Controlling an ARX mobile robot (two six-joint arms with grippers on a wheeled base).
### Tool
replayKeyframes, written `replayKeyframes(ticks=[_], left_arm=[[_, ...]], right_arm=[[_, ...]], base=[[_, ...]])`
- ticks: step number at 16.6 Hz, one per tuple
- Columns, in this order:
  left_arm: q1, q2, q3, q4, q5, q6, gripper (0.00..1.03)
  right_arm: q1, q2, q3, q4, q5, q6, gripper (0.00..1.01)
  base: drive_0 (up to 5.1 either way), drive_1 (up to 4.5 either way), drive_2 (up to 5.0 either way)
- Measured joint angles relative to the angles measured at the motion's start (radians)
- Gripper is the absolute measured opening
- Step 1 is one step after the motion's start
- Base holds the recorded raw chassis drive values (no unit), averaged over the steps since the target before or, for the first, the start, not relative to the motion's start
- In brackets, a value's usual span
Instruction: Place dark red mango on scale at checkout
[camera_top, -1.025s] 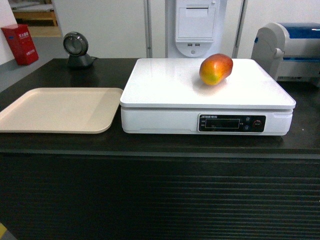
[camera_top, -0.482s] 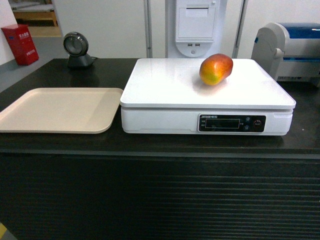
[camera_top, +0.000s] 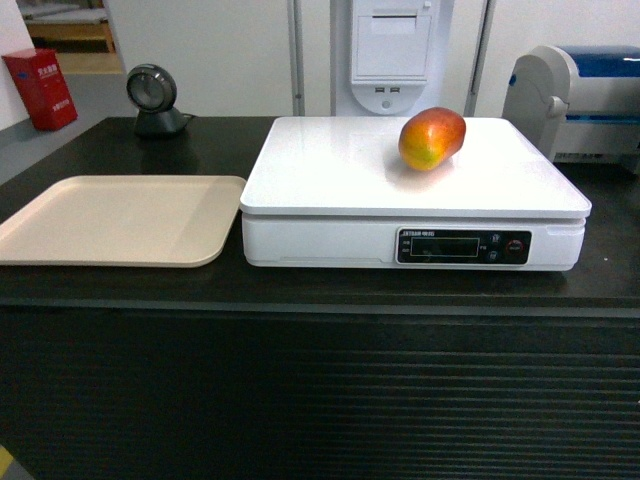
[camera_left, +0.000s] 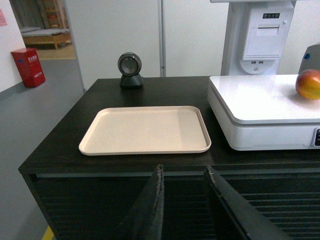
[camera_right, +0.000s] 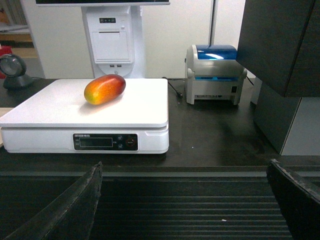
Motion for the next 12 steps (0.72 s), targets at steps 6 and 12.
replayKeyframes(ticks=[6,12], left_arm=[[0.000,0.000,0.000,0.000,0.000,0.000,0.97],[0.000,0.000,0.000,0.000,0.000,0.000,0.98]], right_arm=[[0.000,0.000,0.000,0.000,0.000,0.000,0.98],[0.000,0.000,0.000,0.000,0.000,0.000,0.98]], base=[[0.0,0.00,0.0],[0.0,0.00,0.0]])
